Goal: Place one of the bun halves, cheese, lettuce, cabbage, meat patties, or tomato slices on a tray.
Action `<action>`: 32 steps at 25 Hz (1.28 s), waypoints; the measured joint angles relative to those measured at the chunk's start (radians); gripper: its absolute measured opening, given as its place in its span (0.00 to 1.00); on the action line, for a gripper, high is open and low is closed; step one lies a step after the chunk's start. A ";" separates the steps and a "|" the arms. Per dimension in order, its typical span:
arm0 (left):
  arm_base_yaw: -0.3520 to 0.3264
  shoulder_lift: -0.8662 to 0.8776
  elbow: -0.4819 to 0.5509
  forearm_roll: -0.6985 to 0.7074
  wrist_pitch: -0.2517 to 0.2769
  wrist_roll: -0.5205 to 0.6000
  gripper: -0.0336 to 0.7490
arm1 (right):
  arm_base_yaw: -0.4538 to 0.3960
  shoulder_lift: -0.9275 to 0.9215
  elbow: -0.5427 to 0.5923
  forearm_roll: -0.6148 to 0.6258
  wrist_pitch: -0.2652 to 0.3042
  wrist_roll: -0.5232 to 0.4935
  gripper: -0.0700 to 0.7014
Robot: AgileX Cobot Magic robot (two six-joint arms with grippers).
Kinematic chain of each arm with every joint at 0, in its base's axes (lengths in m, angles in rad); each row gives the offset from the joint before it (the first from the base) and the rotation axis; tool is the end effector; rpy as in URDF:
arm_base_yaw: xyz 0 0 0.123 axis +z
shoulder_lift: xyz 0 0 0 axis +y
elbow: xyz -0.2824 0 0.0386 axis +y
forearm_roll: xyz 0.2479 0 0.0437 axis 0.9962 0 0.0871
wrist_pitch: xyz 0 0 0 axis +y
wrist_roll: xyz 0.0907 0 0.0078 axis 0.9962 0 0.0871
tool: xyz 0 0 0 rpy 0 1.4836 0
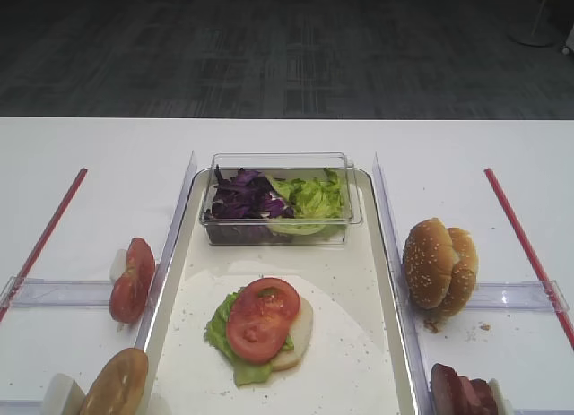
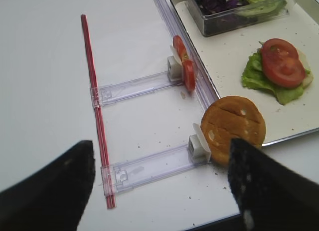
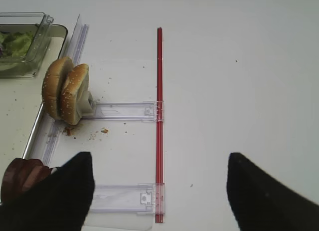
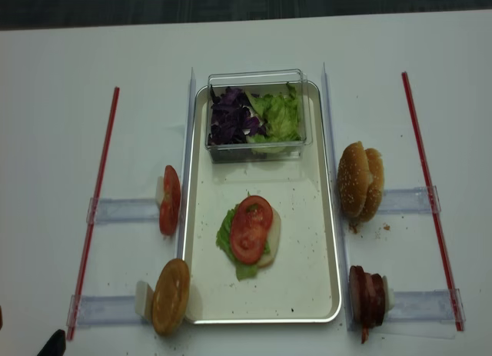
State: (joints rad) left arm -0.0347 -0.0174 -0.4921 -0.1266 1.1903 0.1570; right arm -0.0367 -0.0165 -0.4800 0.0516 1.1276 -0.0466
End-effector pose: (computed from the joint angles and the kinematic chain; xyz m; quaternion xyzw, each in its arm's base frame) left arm -0.0133 -0.0102 0.2653 0.0911 0.8765 -0.0341 0.4714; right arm -0.0079 0.0045 0.2663 -0.0061 0.8707 0.0053 0.4917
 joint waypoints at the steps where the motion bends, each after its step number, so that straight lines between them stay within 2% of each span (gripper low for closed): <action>1: 0.000 0.000 0.000 0.000 0.000 0.000 0.69 | 0.000 0.000 0.000 0.000 0.000 0.000 0.83; 32: 0.000 0.000 0.000 0.011 -0.001 -0.016 0.69 | 0.000 0.000 0.000 0.000 0.000 0.000 0.83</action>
State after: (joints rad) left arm -0.0347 -0.0174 -0.4921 -0.1155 1.1894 0.1415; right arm -0.0367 -0.0165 -0.4800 0.0516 1.1276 -0.0466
